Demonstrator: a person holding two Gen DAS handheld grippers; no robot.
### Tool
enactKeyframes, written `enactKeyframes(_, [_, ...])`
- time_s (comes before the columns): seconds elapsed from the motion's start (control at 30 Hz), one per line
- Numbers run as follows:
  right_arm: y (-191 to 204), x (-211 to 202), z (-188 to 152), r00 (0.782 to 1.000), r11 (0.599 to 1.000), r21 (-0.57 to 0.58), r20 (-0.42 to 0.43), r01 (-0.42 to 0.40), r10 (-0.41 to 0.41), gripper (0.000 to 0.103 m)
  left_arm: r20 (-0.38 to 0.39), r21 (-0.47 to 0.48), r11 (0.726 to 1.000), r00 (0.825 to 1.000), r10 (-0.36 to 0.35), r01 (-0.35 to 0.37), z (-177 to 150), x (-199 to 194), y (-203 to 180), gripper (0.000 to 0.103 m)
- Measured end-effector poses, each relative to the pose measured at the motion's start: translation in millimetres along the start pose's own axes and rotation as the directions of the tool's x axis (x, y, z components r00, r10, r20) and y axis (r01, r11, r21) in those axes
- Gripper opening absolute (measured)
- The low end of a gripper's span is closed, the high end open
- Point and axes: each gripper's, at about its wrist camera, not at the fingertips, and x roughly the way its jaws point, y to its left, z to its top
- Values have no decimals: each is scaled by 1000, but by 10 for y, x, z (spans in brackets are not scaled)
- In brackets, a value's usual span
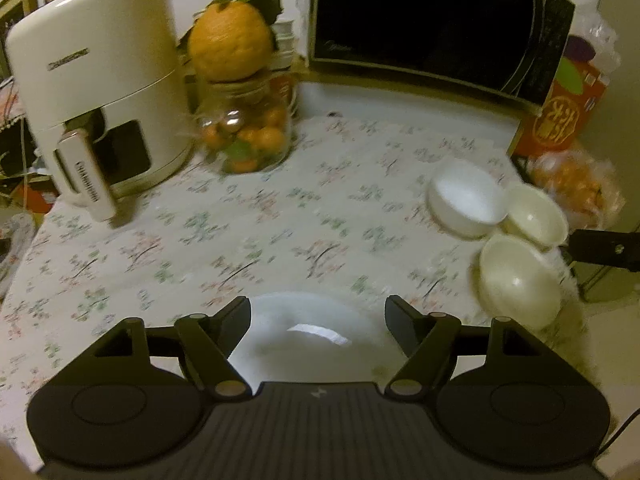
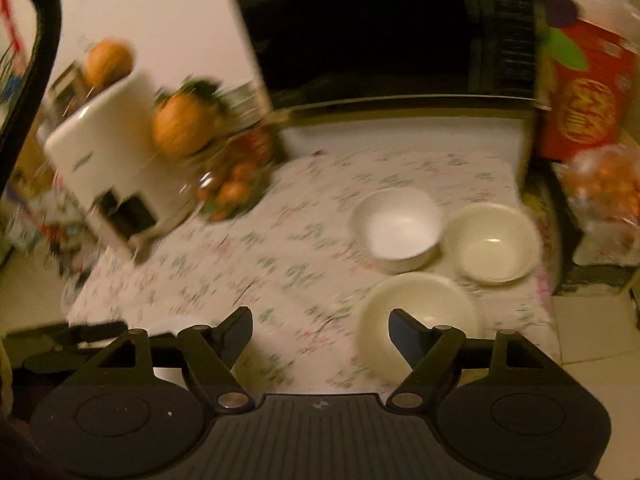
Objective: Organize plates and bowls
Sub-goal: 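Open both tools and release the white plates, then move both tools toward the cream-white bowls by the microwave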
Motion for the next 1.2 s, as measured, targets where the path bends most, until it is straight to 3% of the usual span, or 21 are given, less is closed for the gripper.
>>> enactKeyframes(0.2, [-455, -43, 91, 998, 988, 145, 22, 48, -52, 74, -17, -50, 993, 994, -112, 111, 236, 218, -166, 77])
enactKeyframes(0.37, [-635, 67, 126, 999, 963, 267, 6, -32, 31, 73, 11, -50, 995, 996, -91, 92, 451, 438, -366, 77])
enactKeyframes(0.5, [-868, 255, 174, 988, 871, 470, 2, -139, 157, 60, 23, -42, 994, 995, -100, 101, 598, 595, -497, 79])
enactKeyframes(0.57, [-962, 350, 215, 988, 837, 529, 11, -137, 155, 54, 15, -44, 994, 994, -104, 105, 645, 690, -555, 79])
enactKeyframes(0.77, [-1011, 640, 333, 994, 845, 527, -5, -91, 110, 44, -3, -39, 995, 996, -91, 91, 722, 940, -662, 78])
enactKeyframes(1.2, [-1078, 1061, 326, 997, 828, 561, -63, -3, 46, 41, -25, -4, 996, 996, -85, 85, 823, 1367, -765, 67])
